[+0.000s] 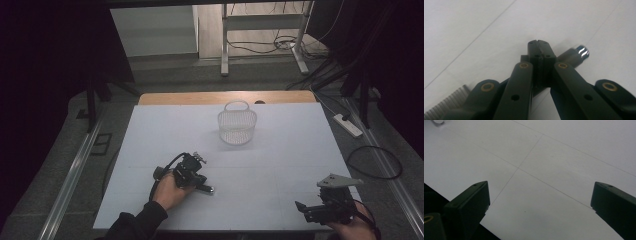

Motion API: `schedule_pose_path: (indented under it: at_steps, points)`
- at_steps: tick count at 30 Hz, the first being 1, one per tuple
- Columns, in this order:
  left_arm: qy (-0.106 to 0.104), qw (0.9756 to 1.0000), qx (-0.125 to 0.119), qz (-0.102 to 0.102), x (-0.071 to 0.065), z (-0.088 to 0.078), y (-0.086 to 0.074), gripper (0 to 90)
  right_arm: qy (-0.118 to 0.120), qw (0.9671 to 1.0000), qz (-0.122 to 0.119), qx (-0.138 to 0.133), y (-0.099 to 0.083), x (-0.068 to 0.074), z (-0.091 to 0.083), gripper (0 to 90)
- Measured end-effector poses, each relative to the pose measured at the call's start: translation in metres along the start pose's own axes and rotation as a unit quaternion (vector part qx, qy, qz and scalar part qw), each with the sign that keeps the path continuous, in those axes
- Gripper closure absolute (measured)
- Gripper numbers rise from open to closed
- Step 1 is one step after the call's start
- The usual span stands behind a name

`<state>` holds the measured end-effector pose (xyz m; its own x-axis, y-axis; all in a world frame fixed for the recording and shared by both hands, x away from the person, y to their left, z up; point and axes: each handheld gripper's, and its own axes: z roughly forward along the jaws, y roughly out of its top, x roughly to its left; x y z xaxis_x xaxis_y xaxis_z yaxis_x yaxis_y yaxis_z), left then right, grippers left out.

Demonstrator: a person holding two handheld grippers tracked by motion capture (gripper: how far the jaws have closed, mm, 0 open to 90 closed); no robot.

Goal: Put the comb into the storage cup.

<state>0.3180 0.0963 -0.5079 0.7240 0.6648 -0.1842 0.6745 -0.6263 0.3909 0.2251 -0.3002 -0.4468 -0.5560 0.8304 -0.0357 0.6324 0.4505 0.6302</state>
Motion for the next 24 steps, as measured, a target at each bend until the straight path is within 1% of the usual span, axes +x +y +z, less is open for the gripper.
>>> schedule_pose_path:
  at_steps: [1, 2, 3, 6, 10, 14, 18, 20, 21, 22, 23, 24]
  points:
    - [-0.002, 1.0000, 0.001, 0.003, -0.003, 0.001, 0.000, 89.0, 0.000, 1.0000, -0.001, -0.001, 0.000, 0.000, 0.000, 2.5]
    - [-0.002, 0.9999, 0.009, 0.011, -0.009, 0.003, 0.000, 89.0, 0.000, 1.0000, -0.001, -0.001, 0.000, 0.000, 0.000, 2.5]
    - [-0.002, 0.9999, 0.009, 0.011, -0.009, 0.003, 0.000, 89.0, -0.001, 1.0000, -0.001, -0.002, 0.000, 0.000, 0.000, 2.5]
    - [-0.001, 0.9995, 0.022, 0.021, -0.015, 0.003, -0.004, 89.0, 0.000, 1.0000, 0.000, -0.001, 0.000, 0.000, 0.000, 2.5]
    - [0.003, 0.9991, 0.033, 0.028, -0.020, 0.000, -0.009, 89.0, 0.000, 1.0000, -0.001, -0.002, 0.000, 0.000, 0.000, 2.5]
    - [0.000, 0.9984, 0.048, 0.030, -0.022, -0.003, -0.017, 89.1, 0.000, 1.0000, -0.001, -0.001, 0.000, 0.000, 0.000, 2.5]
    - [-0.002, 0.9981, 0.057, 0.022, -0.020, -0.008, -0.026, 89.1, -0.001, 1.0000, -0.002, -0.001, 0.001, 0.000, 0.000, 2.5]
    - [0.000, 0.9982, 0.058, 0.012, -0.014, -0.012, -0.033, 89.1, 0.000, 1.0000, -0.002, 0.000, 0.001, 0.000, 0.000, 2.5]
    - [0.000, 0.9982, 0.058, 0.012, -0.014, -0.012, -0.033, 89.1, 0.000, 1.0000, -0.002, 0.000, 0.001, 0.000, 0.000, 2.5]
    - [0.002, 0.9983, 0.058, 0.003, -0.010, -0.015, -0.039, 89.1, 0.000, 1.0000, -0.002, 0.000, 0.001, 0.000, 0.001, 2.5]
    - [0.002, 0.9983, 0.058, 0.003, -0.010, -0.015, -0.039, 89.1, 0.000, 1.0000, -0.002, 0.000, 0.001, 0.000, 0.001, 2.5]
    - [0.004, 0.9983, 0.058, -0.002, -0.008, -0.017, -0.042, 89.1, -0.001, 1.0000, -0.002, 0.000, 0.001, 0.001, 0.001, 2.5]
